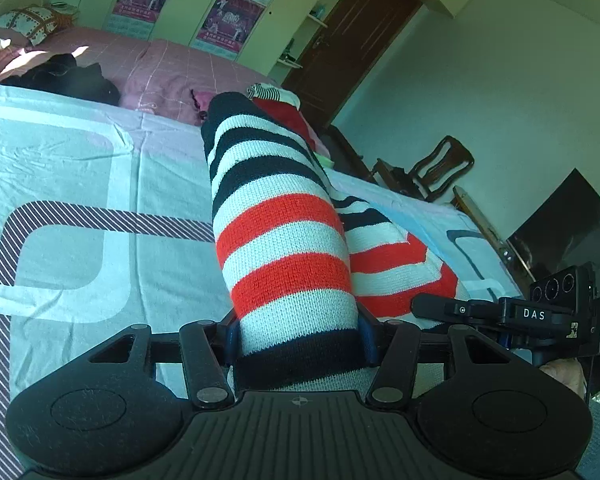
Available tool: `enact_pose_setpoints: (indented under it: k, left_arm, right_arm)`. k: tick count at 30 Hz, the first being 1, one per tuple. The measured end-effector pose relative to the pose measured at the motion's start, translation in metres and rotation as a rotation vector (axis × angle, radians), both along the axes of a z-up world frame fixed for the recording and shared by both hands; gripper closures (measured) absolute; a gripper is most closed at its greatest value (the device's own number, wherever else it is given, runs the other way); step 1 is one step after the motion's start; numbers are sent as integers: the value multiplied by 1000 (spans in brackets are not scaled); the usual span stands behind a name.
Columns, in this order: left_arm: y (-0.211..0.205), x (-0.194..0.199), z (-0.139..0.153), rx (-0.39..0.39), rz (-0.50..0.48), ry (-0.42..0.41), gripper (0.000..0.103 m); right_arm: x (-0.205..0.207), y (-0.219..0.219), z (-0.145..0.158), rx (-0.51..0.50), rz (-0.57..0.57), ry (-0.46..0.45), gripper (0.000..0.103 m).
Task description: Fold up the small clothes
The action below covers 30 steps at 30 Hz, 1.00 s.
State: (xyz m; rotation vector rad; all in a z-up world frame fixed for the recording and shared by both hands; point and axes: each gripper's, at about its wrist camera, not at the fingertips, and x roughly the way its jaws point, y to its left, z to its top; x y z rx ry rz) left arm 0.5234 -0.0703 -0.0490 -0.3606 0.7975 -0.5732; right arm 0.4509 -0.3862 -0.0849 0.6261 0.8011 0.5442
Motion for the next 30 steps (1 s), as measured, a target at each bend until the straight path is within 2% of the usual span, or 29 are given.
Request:
enact_pose_setpoints:
  k: [7,11,15,20,24,27,30]
  left_arm:
    - [48,-18,39,-27,38,-70,49]
    - [102,-23,48,-30,70,-88,49]
    - [165,-26,42,-31,106,-71,49]
    - [240,-25,13,-38,156,-25,49]
    - [284,-22,-18,-62,197,31,49]
    - [305,-17,-49,-101,222,93,49]
    - [324,-16,-90,-169,257,193,49]
  right_arm:
    - [1,42,41,-2,49,-73,64]
    - [8,90,51,-9,83,-92,64]
    - [19,152,46,-6,120,-81,64]
    - [35,225,29,-1,157,-38,64]
    - [47,270,8,7,177,11,64]
    - [52,294,-13,4,187,62,64]
    - [58,309,-46,-32,173,162,63]
